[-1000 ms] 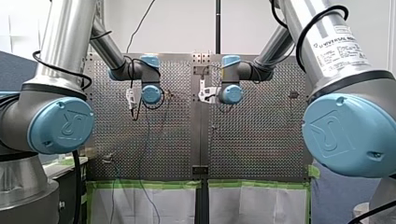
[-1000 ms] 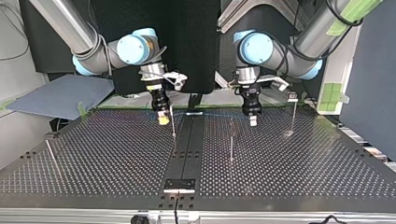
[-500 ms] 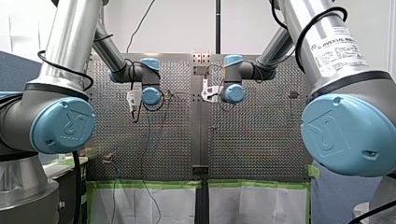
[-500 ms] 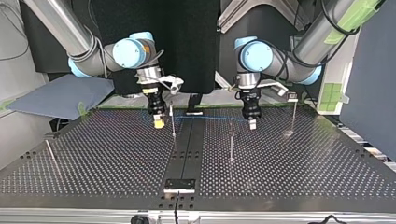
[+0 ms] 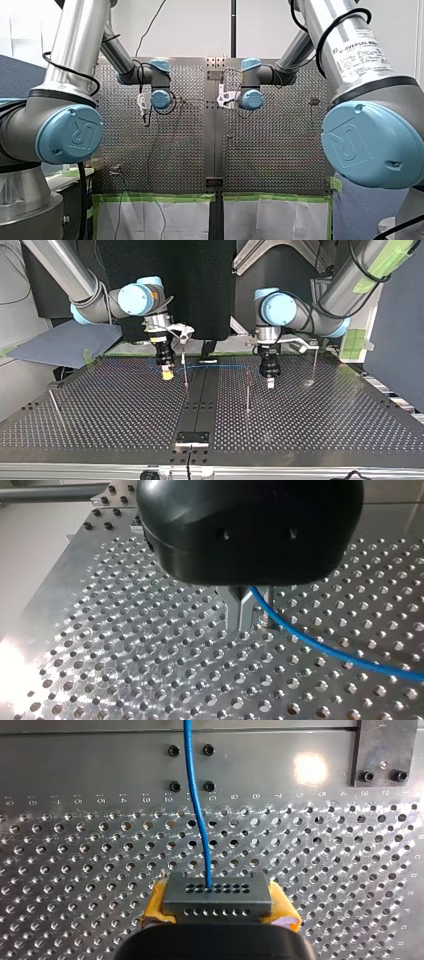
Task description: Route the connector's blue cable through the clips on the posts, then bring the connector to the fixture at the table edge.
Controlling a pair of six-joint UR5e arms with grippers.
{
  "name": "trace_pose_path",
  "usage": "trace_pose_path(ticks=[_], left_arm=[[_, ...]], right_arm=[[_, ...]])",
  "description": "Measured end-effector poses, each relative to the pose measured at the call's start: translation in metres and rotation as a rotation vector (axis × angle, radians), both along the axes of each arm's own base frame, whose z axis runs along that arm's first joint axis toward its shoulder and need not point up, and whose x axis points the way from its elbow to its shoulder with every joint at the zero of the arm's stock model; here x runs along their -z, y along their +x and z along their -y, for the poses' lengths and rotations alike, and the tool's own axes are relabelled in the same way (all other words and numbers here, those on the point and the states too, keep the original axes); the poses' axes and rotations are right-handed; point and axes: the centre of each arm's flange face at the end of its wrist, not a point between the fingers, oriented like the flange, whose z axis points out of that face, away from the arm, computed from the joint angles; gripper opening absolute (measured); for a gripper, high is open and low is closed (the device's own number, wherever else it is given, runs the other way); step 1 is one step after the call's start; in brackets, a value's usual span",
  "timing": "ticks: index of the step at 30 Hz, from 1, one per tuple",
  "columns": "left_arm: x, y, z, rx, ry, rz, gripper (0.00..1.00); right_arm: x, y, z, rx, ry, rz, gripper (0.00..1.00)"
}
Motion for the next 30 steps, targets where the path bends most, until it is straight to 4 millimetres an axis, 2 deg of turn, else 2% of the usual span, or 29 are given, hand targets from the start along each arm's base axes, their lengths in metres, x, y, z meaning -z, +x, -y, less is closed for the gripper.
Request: trace_pose_path(ticks=[11, 21, 30], left_arm=[[-0.001, 0.009, -0.013, 0.000, 0.005, -0.014, 0.00], [0.017, 0.025, -0.018, 0.013, 0.025, -0.067, 0.00], [0.014, 0.035, -0.021, 0.027, 0.019, -0.064, 0.00]], right_arm=[[-0.011, 0.003, 0.007, 0.003, -0.009, 0.015, 0.00], [-0.014, -0.010, 0.023, 0.034, -0.014, 0.020, 0.00], [-0.014, -0.018, 0.032, 0.048, -0.013, 0.019, 0.00]])
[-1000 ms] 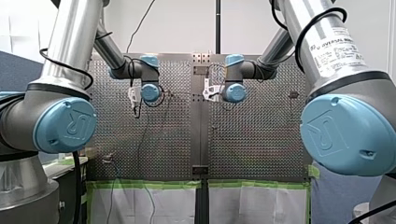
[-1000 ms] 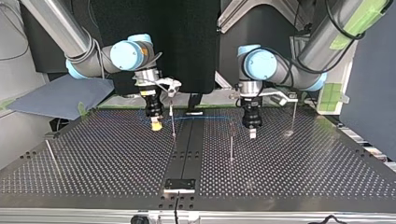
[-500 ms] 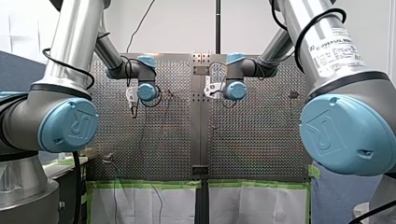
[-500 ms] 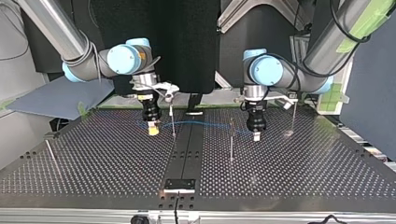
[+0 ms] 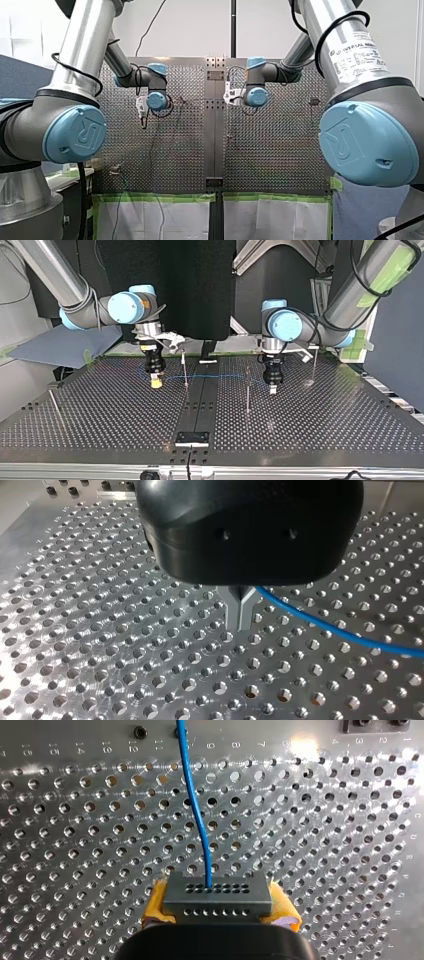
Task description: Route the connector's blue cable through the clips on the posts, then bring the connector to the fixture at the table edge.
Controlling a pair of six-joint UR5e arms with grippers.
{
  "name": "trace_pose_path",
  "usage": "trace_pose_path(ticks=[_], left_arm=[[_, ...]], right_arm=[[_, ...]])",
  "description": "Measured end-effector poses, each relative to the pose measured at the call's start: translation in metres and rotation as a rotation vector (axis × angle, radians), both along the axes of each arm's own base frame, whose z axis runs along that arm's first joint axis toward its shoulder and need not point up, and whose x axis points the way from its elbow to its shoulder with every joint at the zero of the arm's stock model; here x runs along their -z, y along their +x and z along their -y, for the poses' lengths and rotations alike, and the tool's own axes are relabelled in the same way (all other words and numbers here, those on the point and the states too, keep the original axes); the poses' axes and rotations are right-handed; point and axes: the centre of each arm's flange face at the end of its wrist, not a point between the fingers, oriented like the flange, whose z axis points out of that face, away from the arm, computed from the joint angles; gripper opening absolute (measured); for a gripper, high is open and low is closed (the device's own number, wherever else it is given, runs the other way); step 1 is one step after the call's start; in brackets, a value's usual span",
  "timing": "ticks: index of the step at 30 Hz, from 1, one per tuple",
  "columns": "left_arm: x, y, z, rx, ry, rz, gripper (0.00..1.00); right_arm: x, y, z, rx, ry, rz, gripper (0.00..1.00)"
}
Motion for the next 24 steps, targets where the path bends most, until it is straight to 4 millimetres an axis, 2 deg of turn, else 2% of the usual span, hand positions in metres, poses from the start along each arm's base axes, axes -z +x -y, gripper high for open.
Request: trace_pose_path(ticks=[11, 16, 17, 18, 19, 20, 21, 22, 23, 24], left_arm=[[0.000, 0.003, -0.003, 0.017, -0.039, 0.005, 0.00], [0.000, 0.005, -0.006, 0.030, -0.047, 0.002, 0.06], [0.000, 0.005, -0.007, 0.033, -0.048, 0.002, 0.21], [0.000, 0.006, -0.008, 0.038, -0.047, 0.003, 0.43], [0.000, 0.006, -0.009, 0.041, -0.045, 0.003, 0.43], [0.000, 0.007, -0.009, 0.044, -0.043, 0.004, 0.69], [-0.001, 0.008, -0.011, 0.050, -0.036, 0.006, 0.86], [-0.001, 0.008, -0.011, 0.054, -0.031, 0.006, 0.86], [0.000, 0.009, -0.012, 0.058, -0.028, 0.004, 1.00], [0.000, 0.009, -0.012, 0.064, -0.023, 0.000, 1.00]], right_arm=[[0.000, 0.002, -0.001, -0.017, 0.002, -0.003, 0.00], [0.001, 0.002, -0.002, -0.018, 0.004, -0.006, 0.00], [0.001, 0.002, -0.002, -0.019, 0.005, -0.007, 0.00], [0.001, 0.002, -0.002, -0.020, 0.006, -0.007, 0.00], [0.001, 0.002, -0.002, -0.020, 0.006, -0.008, 0.00], [0.002, 0.002, -0.002, -0.021, 0.008, -0.009, 0.00], [0.002, 0.002, -0.003, -0.021, 0.010, -0.010, 0.00], [0.002, 0.002, -0.003, -0.021, 0.011, -0.011, 0.00], [0.002, 0.002, -0.003, -0.021, 0.013, -0.013, 0.00], [0.002, 0.002, -0.003, -0.021, 0.015, -0.014, 0.00]])
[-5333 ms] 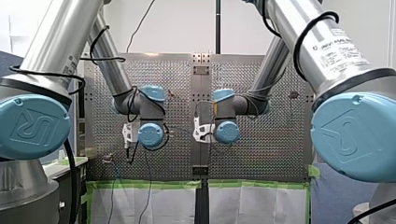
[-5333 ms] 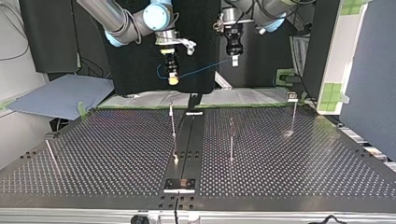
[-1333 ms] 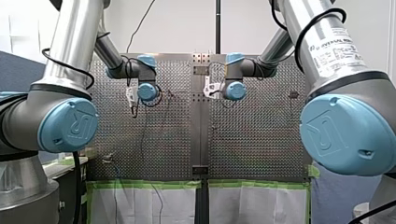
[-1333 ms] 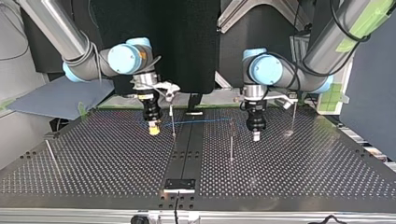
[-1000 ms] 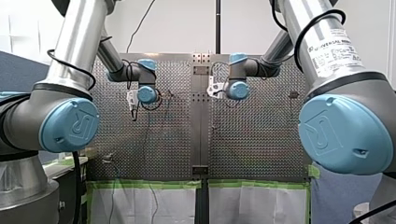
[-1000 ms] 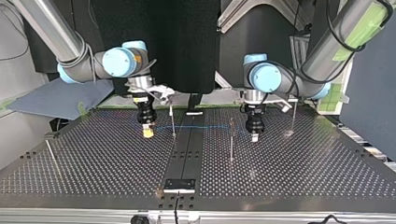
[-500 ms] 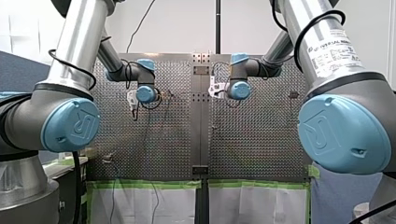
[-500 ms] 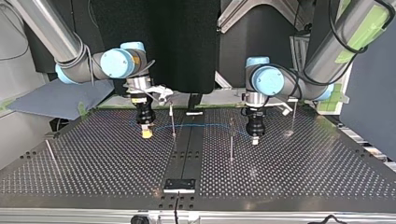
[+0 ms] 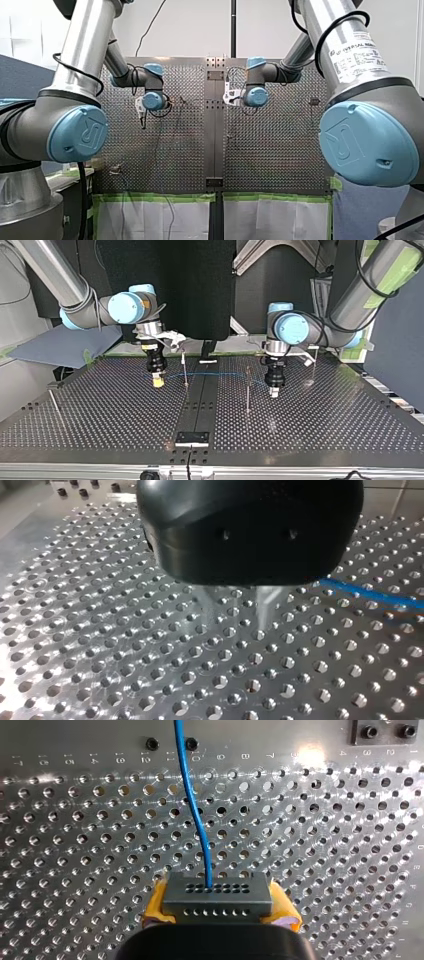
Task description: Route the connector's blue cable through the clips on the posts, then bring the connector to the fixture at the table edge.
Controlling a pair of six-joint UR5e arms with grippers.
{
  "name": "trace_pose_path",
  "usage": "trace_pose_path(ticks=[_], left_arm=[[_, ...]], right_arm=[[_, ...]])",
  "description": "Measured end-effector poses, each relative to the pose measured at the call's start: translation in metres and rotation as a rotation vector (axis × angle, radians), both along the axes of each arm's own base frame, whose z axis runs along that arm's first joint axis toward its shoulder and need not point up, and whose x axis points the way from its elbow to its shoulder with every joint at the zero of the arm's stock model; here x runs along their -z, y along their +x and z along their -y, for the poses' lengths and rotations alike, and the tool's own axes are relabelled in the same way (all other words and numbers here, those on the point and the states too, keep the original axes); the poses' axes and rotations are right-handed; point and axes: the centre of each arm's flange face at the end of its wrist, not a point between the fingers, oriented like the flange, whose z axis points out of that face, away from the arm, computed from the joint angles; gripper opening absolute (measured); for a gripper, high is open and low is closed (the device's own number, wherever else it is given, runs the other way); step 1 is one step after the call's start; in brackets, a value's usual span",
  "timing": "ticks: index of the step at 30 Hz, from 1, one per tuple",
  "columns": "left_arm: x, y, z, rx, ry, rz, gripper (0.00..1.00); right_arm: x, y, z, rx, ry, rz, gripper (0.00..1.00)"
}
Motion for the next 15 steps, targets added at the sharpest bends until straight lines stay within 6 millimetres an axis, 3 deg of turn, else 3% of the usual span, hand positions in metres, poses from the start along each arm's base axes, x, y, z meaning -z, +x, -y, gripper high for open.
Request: trace_pose_path(ticks=[15], left_arm=[[0.022, -0.021, -0.004, -0.009, 0.068, -0.111, 1.00]], right_arm=[[0.000, 0.001, -0.001, -0.004, 0.002, -0.005, 0.00]])
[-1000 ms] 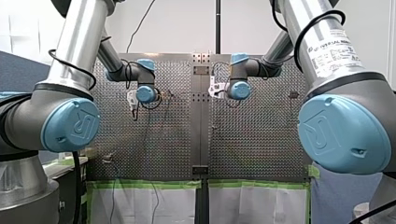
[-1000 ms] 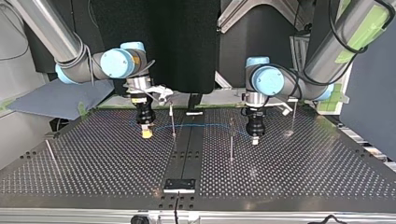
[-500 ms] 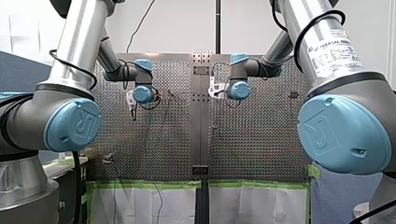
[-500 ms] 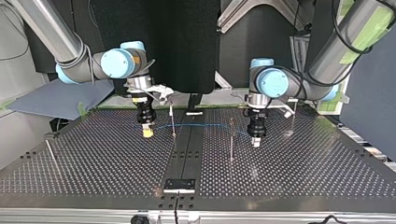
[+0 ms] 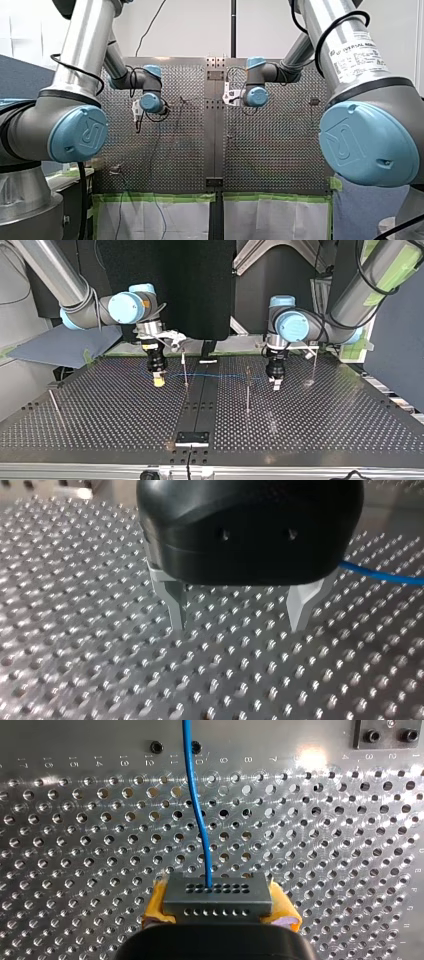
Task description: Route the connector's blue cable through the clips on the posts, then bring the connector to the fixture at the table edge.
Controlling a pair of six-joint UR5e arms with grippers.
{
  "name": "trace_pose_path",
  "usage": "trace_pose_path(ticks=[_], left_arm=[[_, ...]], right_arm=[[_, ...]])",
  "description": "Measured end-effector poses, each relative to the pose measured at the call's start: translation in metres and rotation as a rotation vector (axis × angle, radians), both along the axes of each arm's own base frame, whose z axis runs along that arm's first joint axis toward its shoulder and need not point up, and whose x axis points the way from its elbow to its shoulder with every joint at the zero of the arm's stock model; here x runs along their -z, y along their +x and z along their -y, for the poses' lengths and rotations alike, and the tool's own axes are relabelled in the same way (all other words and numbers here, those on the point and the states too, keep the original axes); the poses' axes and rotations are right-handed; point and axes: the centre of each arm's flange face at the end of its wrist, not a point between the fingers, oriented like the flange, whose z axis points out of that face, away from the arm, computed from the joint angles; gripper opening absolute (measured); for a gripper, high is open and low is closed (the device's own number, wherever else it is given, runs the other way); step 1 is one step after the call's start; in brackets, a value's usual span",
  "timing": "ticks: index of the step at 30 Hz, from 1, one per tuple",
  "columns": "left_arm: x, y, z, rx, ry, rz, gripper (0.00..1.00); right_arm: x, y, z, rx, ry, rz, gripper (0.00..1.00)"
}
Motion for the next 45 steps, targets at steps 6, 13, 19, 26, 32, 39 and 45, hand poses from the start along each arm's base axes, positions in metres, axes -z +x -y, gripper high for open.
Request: trace_pose_path(ticks=[6, 13, 19, 26, 32, 39, 45], left_arm=[[-0.003, -0.012, 0.003, 0.040, -0.035, 0.023, 1.00], [-0.013, -0.029, 0.005, 0.095, -0.096, 0.070, 1.00], [-0.006, -0.042, 0.010, 0.147, -0.142, 0.079, 1.00], [-0.007, -0.058, 0.015, 0.206, -0.195, 0.101, 1.00], [-0.017, -0.073, 0.019, 0.249, -0.214, 0.120, 1.00], [-0.025, -0.082, 0.016, 0.216, -0.174, 0.113, 1.00], [-0.022, -0.085, 0.012, 0.169, -0.129, 0.080, 1.00]], right_arm=[[0.000, -0.001, 0.000, 0.001, 0.004, -0.004, 0.00], [0.001, -0.001, 0.000, 0.001, 0.004, -0.007, 0.00], [0.001, -0.001, 0.000, 0.001, 0.005, -0.008, 0.00], [0.000, -0.001, 0.000, 0.002, 0.005, -0.009, 0.00], [0.001, -0.001, 0.000, 0.001, 0.005, -0.009, 0.00], [0.001, 0.000, -0.001, -0.002, 0.005, -0.009, 0.00], [0.001, 0.001, -0.002, -0.003, 0.006, -0.009, 0.00]])
